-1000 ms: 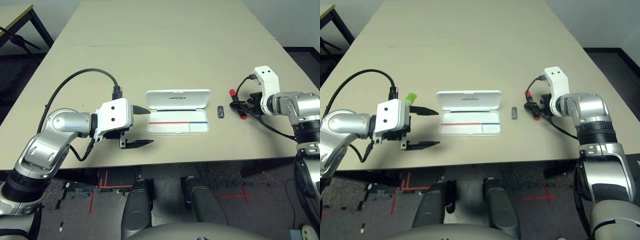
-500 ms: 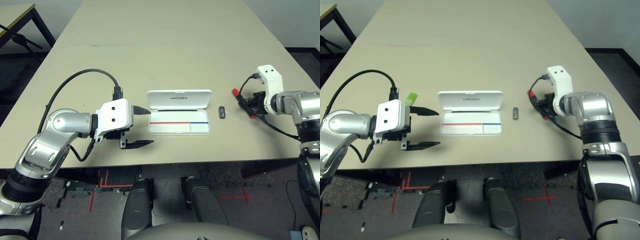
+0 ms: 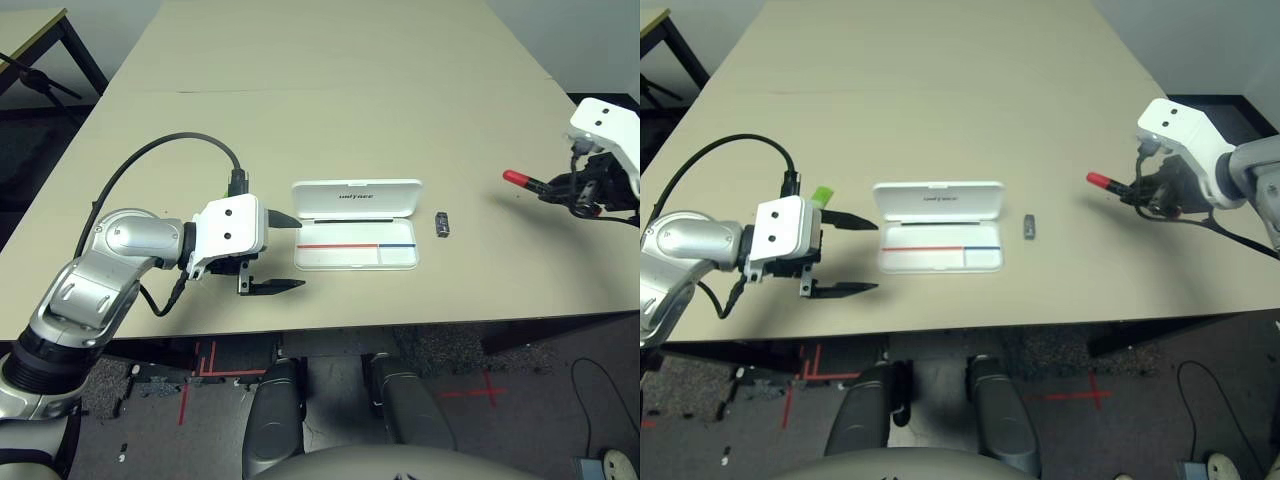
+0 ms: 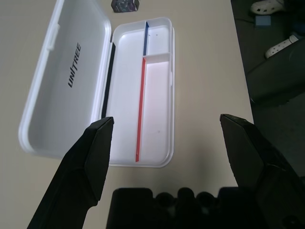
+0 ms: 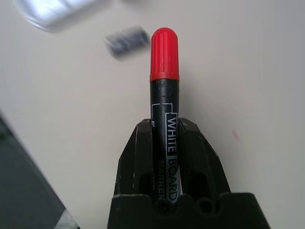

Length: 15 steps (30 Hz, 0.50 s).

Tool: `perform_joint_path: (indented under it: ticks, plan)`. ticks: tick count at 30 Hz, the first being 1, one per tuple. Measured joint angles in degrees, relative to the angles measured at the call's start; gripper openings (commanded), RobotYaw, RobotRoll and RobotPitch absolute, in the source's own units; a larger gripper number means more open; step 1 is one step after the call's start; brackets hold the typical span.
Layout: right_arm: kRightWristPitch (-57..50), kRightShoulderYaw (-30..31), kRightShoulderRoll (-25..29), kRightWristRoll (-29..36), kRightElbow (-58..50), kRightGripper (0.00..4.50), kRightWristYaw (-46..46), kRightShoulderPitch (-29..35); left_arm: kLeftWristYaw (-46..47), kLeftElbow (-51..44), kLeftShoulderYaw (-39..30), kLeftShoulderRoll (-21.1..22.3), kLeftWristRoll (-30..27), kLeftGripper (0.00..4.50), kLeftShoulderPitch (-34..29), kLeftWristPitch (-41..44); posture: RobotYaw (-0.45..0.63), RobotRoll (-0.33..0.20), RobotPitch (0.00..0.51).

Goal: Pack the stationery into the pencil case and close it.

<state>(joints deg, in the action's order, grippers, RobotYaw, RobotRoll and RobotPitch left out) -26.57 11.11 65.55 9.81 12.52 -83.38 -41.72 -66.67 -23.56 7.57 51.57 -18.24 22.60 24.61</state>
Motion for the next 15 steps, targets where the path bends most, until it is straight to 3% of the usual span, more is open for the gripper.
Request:
perform_joint_path:
  ticks: [5, 15]
  plan:
    - [1.2, -1.0, -3.5, 4.4, -5.7, 0.5, -2.9, 0.9, -0.3, 0.0, 0.3, 0.0, 0.1, 4.5, 0.8, 0.3, -0.08, 0.0, 0.151]
    - [2.8, 1.5, -13.7, 4.7, -13.9, 0.5, -2.0, 1.5, -0.7, 0.0, 0.4, 0.4, 0.3, 4.5, 1.1, 0.5, -0.07, 0.0, 0.157]
